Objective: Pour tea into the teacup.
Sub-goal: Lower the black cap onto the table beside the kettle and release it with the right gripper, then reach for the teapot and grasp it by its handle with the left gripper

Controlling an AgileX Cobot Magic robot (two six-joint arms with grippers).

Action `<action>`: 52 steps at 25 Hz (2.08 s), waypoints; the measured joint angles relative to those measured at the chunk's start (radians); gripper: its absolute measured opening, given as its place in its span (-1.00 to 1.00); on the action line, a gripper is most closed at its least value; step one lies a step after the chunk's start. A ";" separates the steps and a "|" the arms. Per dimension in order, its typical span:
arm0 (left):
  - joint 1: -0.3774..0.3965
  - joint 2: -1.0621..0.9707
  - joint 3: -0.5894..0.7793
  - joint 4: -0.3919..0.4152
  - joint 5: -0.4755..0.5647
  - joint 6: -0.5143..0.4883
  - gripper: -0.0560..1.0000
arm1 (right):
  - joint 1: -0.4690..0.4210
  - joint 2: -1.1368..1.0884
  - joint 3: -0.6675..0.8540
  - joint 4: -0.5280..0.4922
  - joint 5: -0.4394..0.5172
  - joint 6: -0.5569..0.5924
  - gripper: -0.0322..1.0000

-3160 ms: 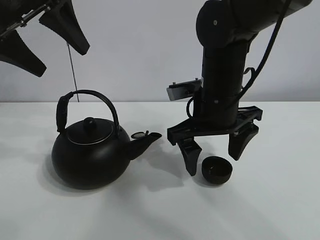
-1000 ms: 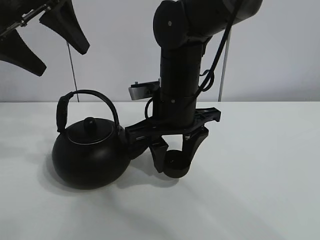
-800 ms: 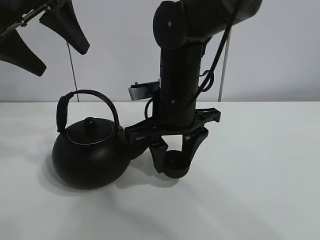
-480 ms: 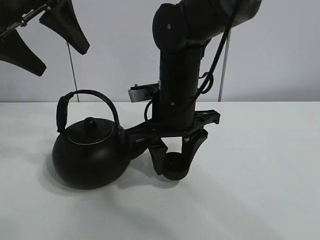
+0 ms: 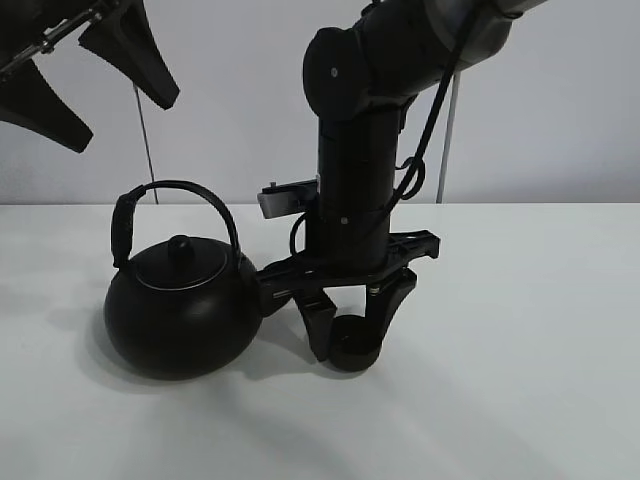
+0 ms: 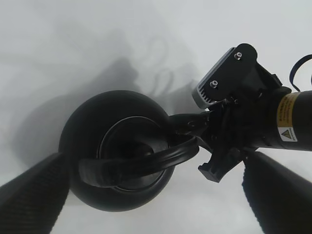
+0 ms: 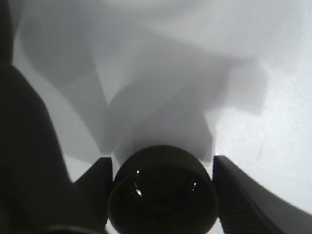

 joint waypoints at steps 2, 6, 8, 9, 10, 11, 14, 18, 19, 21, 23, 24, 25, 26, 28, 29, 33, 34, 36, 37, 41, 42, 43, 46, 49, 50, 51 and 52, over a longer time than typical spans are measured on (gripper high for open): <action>0.000 0.000 0.000 0.000 0.000 0.000 0.42 | 0.000 0.000 0.000 0.000 0.000 0.000 -0.12; 0.000 0.000 0.000 0.000 0.000 0.000 0.42 | 0.000 0.005 0.000 -0.007 0.014 0.000 0.06; 0.000 0.000 0.000 0.000 0.000 0.000 0.42 | 0.000 0.005 0.000 -0.012 0.025 0.000 0.09; 0.000 0.000 0.000 0.000 0.000 0.000 0.42 | 0.000 0.005 0.000 -0.013 0.027 0.000 0.09; 0.000 0.000 0.000 0.000 0.000 0.000 0.42 | 0.000 0.005 0.000 -0.014 0.029 0.000 0.10; 0.000 0.000 0.000 0.000 0.000 0.000 0.42 | 0.000 0.005 0.000 -0.014 0.037 0.000 0.10; 0.000 0.000 0.000 0.000 0.000 0.000 0.42 | 0.000 0.005 0.000 -0.014 0.060 -0.002 0.10; 0.000 0.000 0.000 0.000 0.000 0.000 0.42 | 0.000 -0.014 0.000 -0.004 0.062 -0.029 0.10; 0.000 0.000 0.000 0.000 0.000 0.000 0.42 | 0.000 -0.025 0.000 -0.002 0.062 -0.034 0.10; 0.000 0.000 0.000 0.000 0.000 0.000 0.42 | 0.000 -0.050 0.000 0.000 0.062 -0.044 0.10; 0.000 0.000 0.000 0.000 0.000 0.000 0.42 | 0.000 -0.079 0.000 0.001 0.064 -0.048 0.10; 0.000 0.000 0.000 0.000 0.000 0.000 0.42 | 0.000 -0.090 0.000 0.001 0.069 -0.048 0.10; 0.000 0.000 0.000 0.000 0.000 0.000 0.42 | 0.000 -0.100 0.000 0.001 0.073 -0.048 0.10; 0.000 0.000 0.000 0.000 0.000 0.000 0.42 | 0.000 -0.109 0.000 0.002 0.079 -0.048 0.10; 0.000 0.000 0.000 0.000 0.000 0.000 0.42 | 0.000 -0.125 0.000 0.003 0.092 -0.049 0.10; 0.000 0.000 0.000 0.000 0.000 0.000 0.42 | 0.000 -0.132 0.000 0.004 0.101 -0.049 0.10; 0.000 0.000 0.000 0.000 0.000 0.000 0.42 | -0.005 -0.161 0.000 0.004 0.126 -0.049 0.10; 0.000 0.000 0.000 0.000 0.000 0.000 0.42 | -0.012 -0.165 0.000 0.004 0.136 -0.049 0.10; 0.000 0.000 0.000 0.000 0.000 0.000 0.42 | -0.032 -0.167 0.000 0.004 0.159 -0.049 0.10; 0.000 0.000 0.000 0.000 0.000 0.000 0.42 | -0.044 -0.169 0.000 0.004 0.168 -0.049 0.10; 0.000 0.000 0.000 0.000 0.000 0.000 0.42 | -0.097 -0.186 0.000 0.012 0.182 -0.049 0.10; 0.000 0.000 0.000 0.000 0.000 0.000 0.42 | -0.107 -0.195 0.000 0.019 0.184 -0.049 0.10; 0.000 0.000 0.000 0.000 0.000 0.000 0.42 | -0.122 -0.207 0.000 0.019 0.185 -0.049 0.10; 0.000 0.000 0.000 0.000 0.000 0.000 0.42 | -0.170 -0.250 0.002 0.032 0.200 -0.055 0.10; 0.000 0.000 0.000 0.000 0.000 0.000 0.42 | -0.227 -0.312 0.029 0.066 0.207 -0.071 0.10; 0.000 0.000 0.000 0.000 0.000 0.000 0.42 | -0.245 -0.335 0.044 0.082 0.207 -0.079 0.10; 0.000 0.000 0.000 0.000 0.000 0.000 0.42 | -0.270 -0.369 0.065 0.102 0.207 -0.088 0.10; 0.000 0.000 0.000 0.000 0.000 0.000 0.42 | -0.292 -0.398 0.087 0.119 0.207 -0.101 0.10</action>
